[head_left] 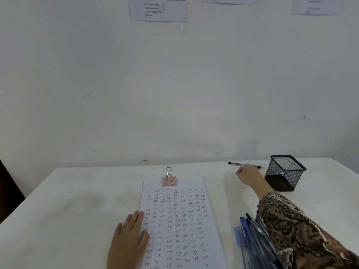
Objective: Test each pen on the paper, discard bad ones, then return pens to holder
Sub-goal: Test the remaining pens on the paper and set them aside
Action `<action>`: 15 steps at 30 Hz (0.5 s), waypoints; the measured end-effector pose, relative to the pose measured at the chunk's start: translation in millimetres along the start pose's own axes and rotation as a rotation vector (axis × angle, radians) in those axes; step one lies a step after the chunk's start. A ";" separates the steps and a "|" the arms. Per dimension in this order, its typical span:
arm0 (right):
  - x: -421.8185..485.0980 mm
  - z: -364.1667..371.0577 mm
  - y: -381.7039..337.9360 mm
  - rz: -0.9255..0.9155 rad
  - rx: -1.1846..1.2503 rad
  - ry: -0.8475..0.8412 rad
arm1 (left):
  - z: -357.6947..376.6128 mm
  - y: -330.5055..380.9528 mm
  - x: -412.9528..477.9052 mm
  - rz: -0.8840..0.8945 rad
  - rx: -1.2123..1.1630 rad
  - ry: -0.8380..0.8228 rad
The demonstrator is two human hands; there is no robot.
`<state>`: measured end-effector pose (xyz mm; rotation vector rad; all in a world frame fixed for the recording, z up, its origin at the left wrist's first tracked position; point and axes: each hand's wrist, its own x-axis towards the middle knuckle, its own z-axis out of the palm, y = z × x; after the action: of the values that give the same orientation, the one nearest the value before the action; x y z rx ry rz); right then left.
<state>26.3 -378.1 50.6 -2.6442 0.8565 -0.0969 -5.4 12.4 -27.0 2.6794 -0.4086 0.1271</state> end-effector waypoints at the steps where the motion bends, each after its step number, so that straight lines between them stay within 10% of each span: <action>1: 7.6 3.8 0.9 -0.008 0.003 0.025 | 2.3 -2.6 2.8 -0.005 0.001 0.020; 15: 62.0 30.1 14.4 -0.204 -0.396 0.092 | 6.1 -14.7 12.9 0.159 0.248 0.031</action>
<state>74.0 -415.4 14.6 -3.1174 0.6881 -0.1113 11.5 19.2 -36.4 2.8794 -0.6335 0.2830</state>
